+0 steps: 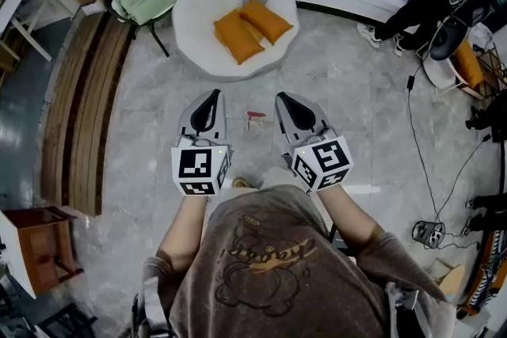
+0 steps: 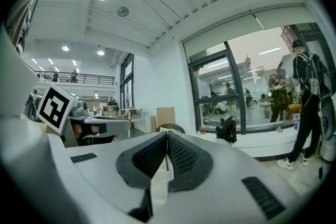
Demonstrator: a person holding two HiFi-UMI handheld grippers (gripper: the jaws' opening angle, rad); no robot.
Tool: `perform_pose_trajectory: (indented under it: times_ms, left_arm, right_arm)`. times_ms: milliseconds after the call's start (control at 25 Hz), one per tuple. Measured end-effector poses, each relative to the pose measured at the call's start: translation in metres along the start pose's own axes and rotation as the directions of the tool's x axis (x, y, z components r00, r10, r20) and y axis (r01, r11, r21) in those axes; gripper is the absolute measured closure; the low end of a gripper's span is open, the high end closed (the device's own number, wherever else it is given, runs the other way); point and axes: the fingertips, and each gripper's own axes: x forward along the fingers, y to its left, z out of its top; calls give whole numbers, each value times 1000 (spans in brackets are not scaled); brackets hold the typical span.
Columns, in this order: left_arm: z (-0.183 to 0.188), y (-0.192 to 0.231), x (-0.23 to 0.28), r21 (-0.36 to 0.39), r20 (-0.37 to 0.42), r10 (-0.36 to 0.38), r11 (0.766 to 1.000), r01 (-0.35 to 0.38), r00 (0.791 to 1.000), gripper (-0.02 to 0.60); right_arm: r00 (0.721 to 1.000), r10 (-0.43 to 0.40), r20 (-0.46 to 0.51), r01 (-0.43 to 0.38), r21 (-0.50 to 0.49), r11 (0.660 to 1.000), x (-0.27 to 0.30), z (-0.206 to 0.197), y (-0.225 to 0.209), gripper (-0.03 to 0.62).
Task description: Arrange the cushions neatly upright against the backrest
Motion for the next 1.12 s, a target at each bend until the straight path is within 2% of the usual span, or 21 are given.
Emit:
perform_pose_trajectory:
  times_ms: [240, 520, 760, 1120]
  left_arm:
    - [-10, 13, -9, -15, -8, -21, 1000, 21, 1000, 577]
    - [-16, 21, 0, -17, -4, -52, 999, 52, 999, 577]
    - [-20, 26, 21, -4, -11, -71, 997, 71, 997, 577]
    - [-26, 31, 64, -26, -39, -85, 996, 84, 996, 577]
  right_arm:
    - [1000, -20, -17, 20, -5, 1000, 0, -7, 17, 576]
    - [999, -42, -9, 42, -22, 999, 12, -6, 15, 576]
    - [999, -41, -16, 41, -26, 999, 31, -11, 2, 576]
    - [998, -62, -16, 62, -7, 998, 60, -8, -32, 576]
